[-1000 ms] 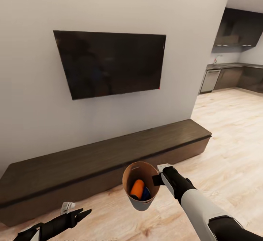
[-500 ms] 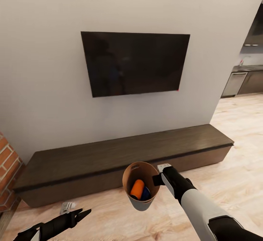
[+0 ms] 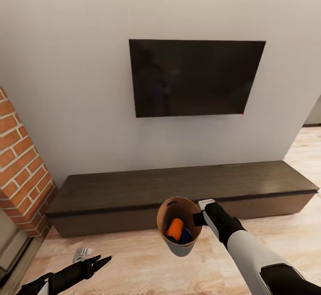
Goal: Put the three can of soda from the living room inside the tash can in the kitchen.
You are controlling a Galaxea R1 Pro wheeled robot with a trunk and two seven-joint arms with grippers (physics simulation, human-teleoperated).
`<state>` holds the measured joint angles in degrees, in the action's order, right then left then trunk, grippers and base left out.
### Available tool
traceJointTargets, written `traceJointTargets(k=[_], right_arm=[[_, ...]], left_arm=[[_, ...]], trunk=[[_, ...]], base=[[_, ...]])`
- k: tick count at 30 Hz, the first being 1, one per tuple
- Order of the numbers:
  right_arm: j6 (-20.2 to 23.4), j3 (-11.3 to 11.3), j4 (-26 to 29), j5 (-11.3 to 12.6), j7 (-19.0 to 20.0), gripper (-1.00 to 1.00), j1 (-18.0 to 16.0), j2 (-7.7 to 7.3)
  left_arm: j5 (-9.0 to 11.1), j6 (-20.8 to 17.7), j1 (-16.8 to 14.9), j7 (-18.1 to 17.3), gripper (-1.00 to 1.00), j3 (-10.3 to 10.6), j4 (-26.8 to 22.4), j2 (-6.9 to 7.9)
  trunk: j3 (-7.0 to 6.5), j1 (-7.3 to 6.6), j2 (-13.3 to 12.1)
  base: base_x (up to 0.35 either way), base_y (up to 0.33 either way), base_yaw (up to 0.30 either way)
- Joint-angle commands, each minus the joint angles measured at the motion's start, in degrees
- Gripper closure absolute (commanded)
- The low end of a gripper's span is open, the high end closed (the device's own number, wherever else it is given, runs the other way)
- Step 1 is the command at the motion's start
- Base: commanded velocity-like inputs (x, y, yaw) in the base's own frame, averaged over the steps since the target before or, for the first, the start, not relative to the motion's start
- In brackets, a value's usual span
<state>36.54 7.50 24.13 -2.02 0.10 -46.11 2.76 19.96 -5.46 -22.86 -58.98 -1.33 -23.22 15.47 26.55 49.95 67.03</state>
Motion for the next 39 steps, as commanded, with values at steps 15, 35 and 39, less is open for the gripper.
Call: traceJointTargets(k=[15, 35, 39], right_arm=[[0.04, -0.2, 0.22, 2.11, 0.34, 1.0, -0.56, -2.59], [0.02, -0.2, 0.22, 2.28, 0.34, 1.0, -0.56, -2.41], [0.03, -0.16, 0.22, 2.28, 0.34, 1.0, -0.55, -2.41]], left_arm=[[-0.01, 0.01, -0.02, 0.0, -1.0, 0.09, 0.02, -0.03], [-0.01, 0.01, 0.01, 2.34, -1.0, 0.07, 0.02, -0.02], [-0.01, 0.01, 0.01, 2.37, -1.0, 0.08, 0.02, -0.01]], trunk=[[-0.01, 0.0, 0.01], [-0.01, 0.0, 0.01], [-0.01, 0.0, 0.01]], base=[[0.0, 0.0, 0.29], [0.0, 0.0, 0.291], [0.0, 0.0, 0.291]])
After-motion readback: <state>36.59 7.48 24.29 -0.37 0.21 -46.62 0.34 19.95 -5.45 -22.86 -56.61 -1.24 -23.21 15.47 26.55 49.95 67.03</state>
